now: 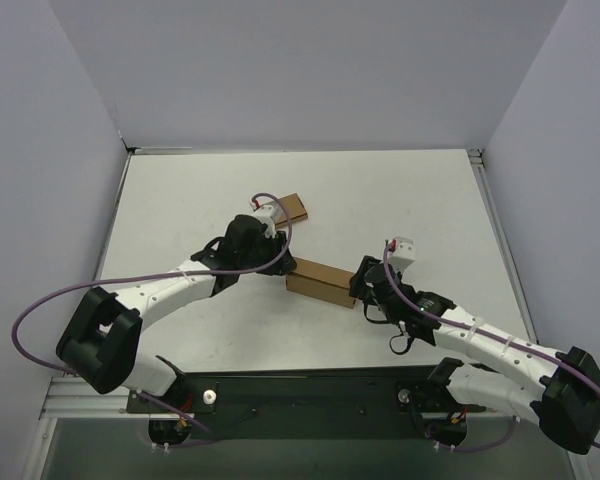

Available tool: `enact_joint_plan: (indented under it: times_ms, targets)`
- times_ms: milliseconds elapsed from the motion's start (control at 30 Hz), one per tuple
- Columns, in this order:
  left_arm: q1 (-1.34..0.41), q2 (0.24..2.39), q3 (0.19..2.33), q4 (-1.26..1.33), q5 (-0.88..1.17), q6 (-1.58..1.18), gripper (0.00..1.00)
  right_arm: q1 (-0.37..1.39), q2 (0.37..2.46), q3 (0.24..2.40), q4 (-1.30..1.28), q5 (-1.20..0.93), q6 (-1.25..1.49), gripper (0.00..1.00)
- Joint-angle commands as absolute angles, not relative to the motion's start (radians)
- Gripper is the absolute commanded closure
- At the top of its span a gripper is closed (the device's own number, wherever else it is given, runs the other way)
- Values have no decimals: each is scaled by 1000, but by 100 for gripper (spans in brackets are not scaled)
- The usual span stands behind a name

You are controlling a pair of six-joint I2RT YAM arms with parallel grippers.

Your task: Fold the paper box

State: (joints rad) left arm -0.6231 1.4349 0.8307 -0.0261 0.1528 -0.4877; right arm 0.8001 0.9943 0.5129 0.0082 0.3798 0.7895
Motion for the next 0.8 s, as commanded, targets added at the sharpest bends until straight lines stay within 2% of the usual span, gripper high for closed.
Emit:
enact_joint_plan:
  times_ms: [0,300,767]
  targets:
    - [-635,1427,818,-72,81,-442,48,801,1014,486,-48,425,778,55]
    - [-621,1414,994,-155,83,-408,39,755,1011,632,-117,299,693,50]
    - [-595,1385,910,-104,133,-430,43,753,980,620,-158,252,696,51]
